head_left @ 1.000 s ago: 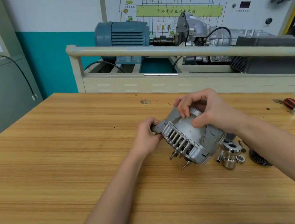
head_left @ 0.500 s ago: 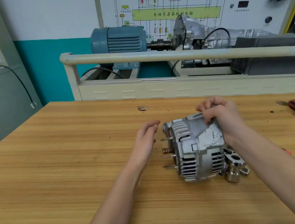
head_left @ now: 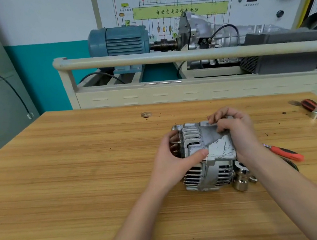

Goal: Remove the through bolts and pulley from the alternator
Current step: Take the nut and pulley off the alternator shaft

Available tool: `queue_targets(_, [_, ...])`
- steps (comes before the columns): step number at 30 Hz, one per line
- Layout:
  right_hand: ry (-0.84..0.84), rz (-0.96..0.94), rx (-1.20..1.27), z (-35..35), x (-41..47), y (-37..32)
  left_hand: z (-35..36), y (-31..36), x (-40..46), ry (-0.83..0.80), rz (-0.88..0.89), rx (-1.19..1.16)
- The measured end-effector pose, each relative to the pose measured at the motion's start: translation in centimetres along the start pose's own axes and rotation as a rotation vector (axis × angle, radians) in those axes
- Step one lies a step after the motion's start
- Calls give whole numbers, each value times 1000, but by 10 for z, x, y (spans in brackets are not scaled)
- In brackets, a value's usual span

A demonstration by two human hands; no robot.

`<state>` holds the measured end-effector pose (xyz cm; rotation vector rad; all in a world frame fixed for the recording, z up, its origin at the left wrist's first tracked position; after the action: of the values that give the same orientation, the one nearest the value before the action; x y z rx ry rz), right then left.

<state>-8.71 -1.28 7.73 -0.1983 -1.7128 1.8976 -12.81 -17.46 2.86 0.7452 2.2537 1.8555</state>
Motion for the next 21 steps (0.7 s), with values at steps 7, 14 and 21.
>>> queue_targets(7, [-73,-107,-18,-4,-6,6,-15,21,21,-153,201,240])
queue_targets(14, [-166,-218,43,-2,-10,5,-1,35,25,-276,430,281])
queue_targets(21, [-182,-246,5,-4,-16,6,-2,34,32,-261,267,205])
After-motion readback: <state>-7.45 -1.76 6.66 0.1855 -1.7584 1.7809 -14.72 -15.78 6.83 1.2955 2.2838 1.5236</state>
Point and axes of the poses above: each hand's wrist, its own x-axis towards the middle knuckle, its own z-axis out of the palm, y = z × x, the point moved 3 cm from there along x, towards the middle knuckle, and after that the axes turned 1 degree about z, right-handed, at the moved point
